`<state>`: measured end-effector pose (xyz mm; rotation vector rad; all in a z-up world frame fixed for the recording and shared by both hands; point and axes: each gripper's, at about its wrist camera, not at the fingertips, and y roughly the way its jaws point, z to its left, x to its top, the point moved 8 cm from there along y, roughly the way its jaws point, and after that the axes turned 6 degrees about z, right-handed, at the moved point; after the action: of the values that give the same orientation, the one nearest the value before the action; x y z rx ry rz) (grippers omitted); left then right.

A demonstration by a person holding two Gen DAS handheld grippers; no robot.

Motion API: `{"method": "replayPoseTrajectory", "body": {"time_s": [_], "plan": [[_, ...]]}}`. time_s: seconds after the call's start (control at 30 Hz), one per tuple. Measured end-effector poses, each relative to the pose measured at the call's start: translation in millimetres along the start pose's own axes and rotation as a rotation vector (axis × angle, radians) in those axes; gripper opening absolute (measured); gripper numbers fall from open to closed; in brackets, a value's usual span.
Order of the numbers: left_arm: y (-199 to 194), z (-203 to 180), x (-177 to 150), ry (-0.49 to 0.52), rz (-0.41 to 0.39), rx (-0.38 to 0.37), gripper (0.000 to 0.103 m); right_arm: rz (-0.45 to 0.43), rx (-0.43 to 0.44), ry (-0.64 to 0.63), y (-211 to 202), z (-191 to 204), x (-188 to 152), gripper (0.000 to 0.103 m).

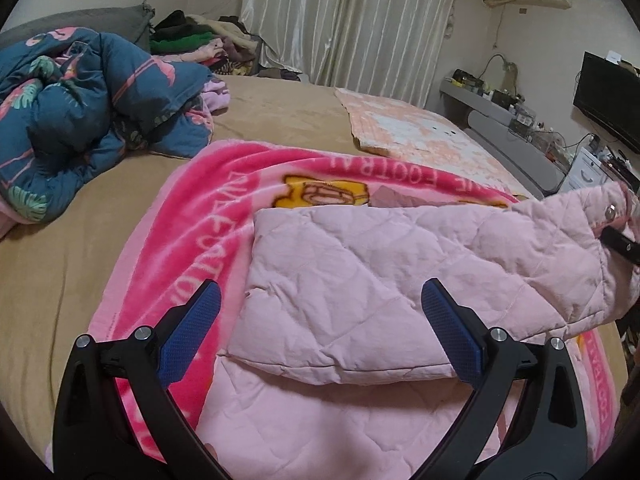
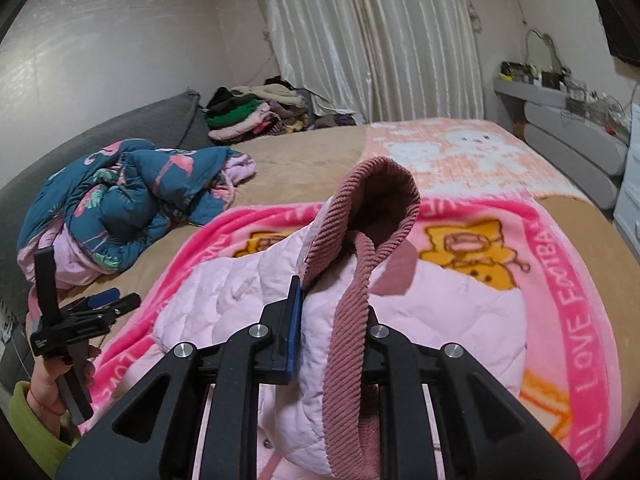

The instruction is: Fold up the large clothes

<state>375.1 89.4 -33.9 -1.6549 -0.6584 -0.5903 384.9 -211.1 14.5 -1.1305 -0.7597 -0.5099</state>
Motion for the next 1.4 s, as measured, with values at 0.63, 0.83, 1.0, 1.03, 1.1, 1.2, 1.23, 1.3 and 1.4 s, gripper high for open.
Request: {"method": "replayPoseTrajectory", "body": {"time_s": [0.63,0.83,1.0,1.03,1.1,1.2,1.23,1.3,1.4], "plan": [[34.4,-10.6,-15.6,0.020,0.072,-0.033,0.087,0.123,-0.048,0.124,52.5,-51.5,-50.4,0.018],[48.8,-28.6,-24.3,0.075,0.107,-0.049,0.079,0.143,-0.062,0.174,60.5,-61.1,-58.9,0.034],[61.3,-37.8,-33.9,0.111,0.145,-0.052,0.077,0.131,-0.080,0.205,53.9,-68.4,-62.4,0.057],[63.2,-38.4,-35.8,0.114,0.152,-0.052,0.077,0.126,-0.088,0.208,51.5,-69.4,-62.3,0.058],[67.8,-39.1,-39.0,0.119,0.168,-0.047,0.077,0.105,-0.103,0.207,46.0,-70.3,-60.9,0.065],[75.0,-39.3,-45.0,0.123,0.193,-0.035,0.077,0.070,-0.119,0.182,36.1,-65.3,-54.6,0.071],[76.2,-38.5,-46.1,0.121,0.199,-0.033,0.077,0.060,-0.114,0.171,33.8,-61.0,-51.9,0.072],[80.7,-37.3,-49.2,0.117,0.215,-0.029,0.078,0.051,-0.101,0.147,33.8,-50.4,-47.4,0.076],[85.9,-36.5,-52.4,0.106,0.225,-0.029,0.079,0.060,-0.064,0.092,41.9,-26.3,-43.2,0.078]]}}
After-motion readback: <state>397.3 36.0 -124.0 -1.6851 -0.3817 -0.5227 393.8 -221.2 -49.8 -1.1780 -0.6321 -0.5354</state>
